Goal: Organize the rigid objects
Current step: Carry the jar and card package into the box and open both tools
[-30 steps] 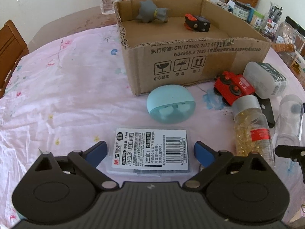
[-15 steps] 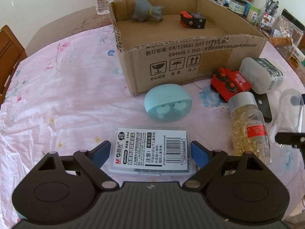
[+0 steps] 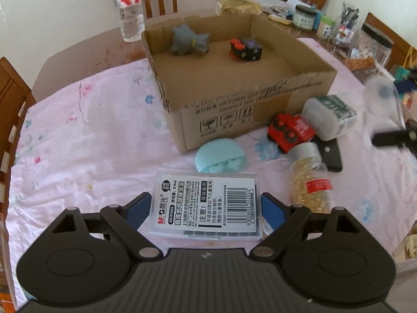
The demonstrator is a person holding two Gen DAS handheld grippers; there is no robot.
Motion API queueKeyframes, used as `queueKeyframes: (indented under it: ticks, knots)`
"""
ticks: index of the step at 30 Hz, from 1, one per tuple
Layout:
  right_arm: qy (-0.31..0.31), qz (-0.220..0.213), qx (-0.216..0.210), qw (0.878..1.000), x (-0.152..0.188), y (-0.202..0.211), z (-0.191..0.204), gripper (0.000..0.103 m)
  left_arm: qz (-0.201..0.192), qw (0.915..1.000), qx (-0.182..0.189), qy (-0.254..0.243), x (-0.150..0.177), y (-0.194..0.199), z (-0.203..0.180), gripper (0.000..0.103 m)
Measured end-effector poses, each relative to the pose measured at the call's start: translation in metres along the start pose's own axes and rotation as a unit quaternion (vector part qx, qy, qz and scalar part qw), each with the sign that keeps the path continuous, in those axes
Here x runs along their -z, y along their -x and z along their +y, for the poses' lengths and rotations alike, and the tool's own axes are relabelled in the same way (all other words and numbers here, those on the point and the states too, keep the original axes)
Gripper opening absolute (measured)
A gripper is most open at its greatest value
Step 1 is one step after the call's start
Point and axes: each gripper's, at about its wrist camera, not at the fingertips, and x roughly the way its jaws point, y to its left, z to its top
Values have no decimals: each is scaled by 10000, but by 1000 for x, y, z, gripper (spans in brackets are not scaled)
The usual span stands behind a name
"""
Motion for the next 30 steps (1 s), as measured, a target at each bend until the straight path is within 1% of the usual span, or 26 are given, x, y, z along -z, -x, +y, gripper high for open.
queueKeyframes:
  ticks: [5,9,12,15,17,18,19,23,30]
  knots:
    - [109,-335,-23,9994,-36,0,-14,93,-136,9999,-24,75,-9,19,5,89]
    - [188,-546,-60,9983,-64,-10,-23,93,-293,9993,-103,204,-17,30,10,89]
    - [212,-559,-79,9982,-81,-29,-31,93,-407,9984,-244,314,-25,34,14,89]
    - [173,-469,-109,9987,-93,-52,-36,93,-547,9972,-354,371,-33,39,17,89]
    - [130,-413,-67,9990,-97,-66,-39,95,-604,9964,-431,402,-38,40,19,89]
    - [111,-360,-72,9993,-98,-71,-41,97,-628,9961,-463,422,-41,41,20,89]
    - [98,-282,-79,9995,-98,-75,-40,103,-645,9957,-491,441,-43,42,22,89]
    - [-12,-265,-220,9994,-90,-73,-39,103,-699,9949,-579,444,-51,42,24,89]
    - [-309,-353,-74,9989,-73,-51,-38,103,-774,9950,-533,321,-72,37,23,89]
